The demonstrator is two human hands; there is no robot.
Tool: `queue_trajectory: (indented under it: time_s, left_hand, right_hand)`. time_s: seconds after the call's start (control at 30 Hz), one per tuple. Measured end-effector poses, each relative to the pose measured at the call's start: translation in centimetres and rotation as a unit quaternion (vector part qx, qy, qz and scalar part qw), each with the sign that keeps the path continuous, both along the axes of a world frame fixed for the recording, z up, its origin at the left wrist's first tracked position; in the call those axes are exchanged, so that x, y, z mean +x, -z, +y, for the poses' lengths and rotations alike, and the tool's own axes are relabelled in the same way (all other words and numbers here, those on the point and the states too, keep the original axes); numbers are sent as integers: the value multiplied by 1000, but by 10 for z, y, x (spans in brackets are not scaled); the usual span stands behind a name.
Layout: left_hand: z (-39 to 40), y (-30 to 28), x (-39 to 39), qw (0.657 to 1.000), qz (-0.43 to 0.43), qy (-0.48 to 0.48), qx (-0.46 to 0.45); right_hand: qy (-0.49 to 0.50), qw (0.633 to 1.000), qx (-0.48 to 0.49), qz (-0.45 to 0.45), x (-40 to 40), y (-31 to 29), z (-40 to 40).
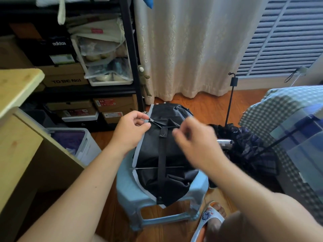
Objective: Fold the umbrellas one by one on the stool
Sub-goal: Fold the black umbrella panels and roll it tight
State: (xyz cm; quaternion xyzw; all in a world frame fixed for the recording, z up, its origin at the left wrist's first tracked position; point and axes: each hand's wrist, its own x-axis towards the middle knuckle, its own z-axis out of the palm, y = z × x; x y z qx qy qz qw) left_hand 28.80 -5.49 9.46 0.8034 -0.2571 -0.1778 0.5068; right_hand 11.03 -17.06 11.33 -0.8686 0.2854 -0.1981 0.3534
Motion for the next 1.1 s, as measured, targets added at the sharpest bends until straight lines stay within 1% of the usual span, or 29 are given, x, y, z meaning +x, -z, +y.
queue_trajectory:
  time_s: [0.03, 0.07, 0.1, 0.13, 0.17, 0.23, 0.3, 0.33, 0.37, 0.4, 0.43, 0.47, 0.5, 0.53, 0.57, 0.6, 0.63, 0.7, 0.77, 0.8, 0.9, 0.97, 1.03, 1.07, 1.1]
  left_hand:
    - [0, 0, 1, 1000, 9, -1, -4]
    - [1, 0, 3, 1000, 19, 1, -6]
    - [1, -1, 4, 1000, 26, 2, -6]
    - [2, -1, 5, 999, 32, 4, -7]
    - [3, -2, 6, 999, 39, 3, -12]
    - [4, -2, 9, 998, 61, -2, -30]
    - [4, -2, 12, 995, 91, -11, -38]
    - [3, -1, 13, 994, 102, -16, -37]
    - [2, 0, 13, 993, 109, -19, -36]
    - [1, 1, 13, 993, 108, -22, -34]
    - [-1, 1, 12, 994, 101, -26, -31]
    - [-3, 2, 11, 995, 87, -30, -24]
    - [-5, 3, 10, 997, 65, -34, -12]
    - [-7, 4, 10, 999, 34, -34, 3]
    - [-10, 6, 10, 999, 1, -31, 18]
    - [-12, 7, 10, 999, -31, -30, 31]
    - [-14, 9, 10, 997, -53, -31, 41]
    - [-16, 13, 10, 995, -78, -34, 52]
    - [-14, 15, 9, 993, -93, -34, 60]
    - [-13, 15, 7, 992, -104, -35, 66]
    - [0, 4, -2, 986, -140, -57, 76]
    - [17, -10, -15, 981, -152, -72, 97]
    - [42, -18, -29, 975, -125, -45, 177]
    - [57, -20, -37, 970, -77, -2, 230]
    - [70, -22, -48, 958, -5, 52, 284]
  right_hand:
    - [-35, 994, 91, 39, 0, -4, 18]
    - [-67, 975, 198, 79, 0, -6, 30]
    - [-85, 940, 315, 96, 4, -7, 35]
    - [-93, 896, 426, 90, 9, -9, 33]
    - [-100, 850, 513, 64, 14, -13, 24]
    - [-115, 776, 619, -35, 29, -29, -7]
    - [-100, 716, 670, -171, 45, -52, -41]
    - [-67, 700, 673, -228, 53, -63, -55]
    - [-31, 703, 661, -262, 59, -70, -68]
    - [2, 728, 632, -265, 63, -75, -78]
    - [28, 771, 591, -238, 67, -76, -84]
    - [45, 822, 537, -186, 68, -75, -87]
    - [55, 871, 471, -129, 66, -70, -86]
    - [62, 912, 398, -82, 60, -64, -83]
    - [61, 943, 323, -53, 50, -56, -77]
    - [51, 966, 252, -38, 36, -46, -68]
    - [39, 981, 189, -28, 18, -34, -56]
    - [19, 994, 104, -12, -20, -9, -30]
    - [-2, 997, 71, 14, -48, 15, -11]
    - [-21, 997, 58, 39, -58, 24, -4]
    - [-85, 990, -28, 107, -70, 42, 10]
    - [-77, 984, -46, 153, -77, 54, 13]
    - [-63, 976, -52, 200, -86, 64, 9]
    - [-72, 974, -53, 211, -91, 67, 6]
    - [-86, 972, -56, 211, -94, 68, 4]
